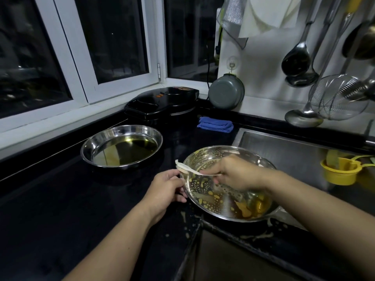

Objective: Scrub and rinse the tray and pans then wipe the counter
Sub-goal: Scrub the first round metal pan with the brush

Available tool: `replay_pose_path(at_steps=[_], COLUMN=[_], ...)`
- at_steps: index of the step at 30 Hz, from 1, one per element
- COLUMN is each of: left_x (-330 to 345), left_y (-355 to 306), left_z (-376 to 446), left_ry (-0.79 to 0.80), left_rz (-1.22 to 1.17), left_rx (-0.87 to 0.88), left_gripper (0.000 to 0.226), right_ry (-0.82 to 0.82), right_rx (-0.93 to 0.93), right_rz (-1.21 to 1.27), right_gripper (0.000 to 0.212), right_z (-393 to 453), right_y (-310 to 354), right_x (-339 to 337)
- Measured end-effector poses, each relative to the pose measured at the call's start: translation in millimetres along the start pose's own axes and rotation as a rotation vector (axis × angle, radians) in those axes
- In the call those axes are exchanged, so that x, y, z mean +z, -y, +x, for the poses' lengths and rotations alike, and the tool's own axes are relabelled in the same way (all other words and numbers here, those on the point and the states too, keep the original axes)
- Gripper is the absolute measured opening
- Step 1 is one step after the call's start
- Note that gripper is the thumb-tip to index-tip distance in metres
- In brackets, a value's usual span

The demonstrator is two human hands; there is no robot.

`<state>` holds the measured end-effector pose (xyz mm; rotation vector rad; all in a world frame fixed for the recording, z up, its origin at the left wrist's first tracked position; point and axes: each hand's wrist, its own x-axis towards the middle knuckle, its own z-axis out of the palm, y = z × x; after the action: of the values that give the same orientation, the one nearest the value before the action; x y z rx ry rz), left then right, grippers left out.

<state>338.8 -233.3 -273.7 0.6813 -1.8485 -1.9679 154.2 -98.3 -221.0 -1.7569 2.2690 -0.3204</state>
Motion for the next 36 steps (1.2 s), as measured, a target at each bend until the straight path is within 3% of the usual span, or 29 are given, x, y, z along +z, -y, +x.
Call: replay_pose_path(at_steps=[2,5,7,10,14,18,22,26,30,36], left_x=[-1.0,-0.7,-0.1,-0.4,-1.3,0.4,-0.4,-0.9,1.5,1.9], left_y=[0.2,-0.8,-0.8,1.5,0.5,-2.4,-2.5,-3.0,-4.1,-4.5], left_z=[-0.1,0.7,2.2,3.9,3.2,4.5,5.3,7.8,7.0,6.4], left_ry=[0.02,0.02,0.012,-0.007,0.001,-0.022,-0.038,-0.059,-0.074,-0.102], left_rz=[-0.016,-0.023,-0.027,-0.026,-0.067,-0.222,-0.26,-0.278,-0.255,-0.245], left_rx=[-0.004,-0.003,0.0,0.009,-0.015,-0.044,-0.065,-0.096,-0.09,-0.088], left_gripper=[0.026,0.027,0.028,0.026,0.026,0.04,0.053,0.065,0.065,0.056], right_ry=[-0.026,-0.17,-0.218,-0.134,0.014,-0.01,-0.075,0.049,0.085,-0.024], right_rx=[-0.057,0.002,0.047,0.011,-0.122,-0.082,-0.014,-0.085,-0.143,-0.132], right_rz=[-0.111,-0.342,-0.441,-0.259,-0.022,0.065,0.058,0.042,-0.015,-0.141], right_gripper=[0.056,0.072,0.068,0.049,0.049,0.042,0.035,0.038,0.039,0.039], right_z=[-1.4,8.7,13.3,2.0,-27.1,-22.6,-5.8,-27.3,-53.8,-10.2], right_y=[2.3,3.0,0.4,-4.7,-5.2,-7.0,-1.6,-4.0,-9.3,5.6], right_x=[-8.7,-16.5,-12.1,3.8,21.1,11.7,6.0,11.2,-1.3,-3.5])
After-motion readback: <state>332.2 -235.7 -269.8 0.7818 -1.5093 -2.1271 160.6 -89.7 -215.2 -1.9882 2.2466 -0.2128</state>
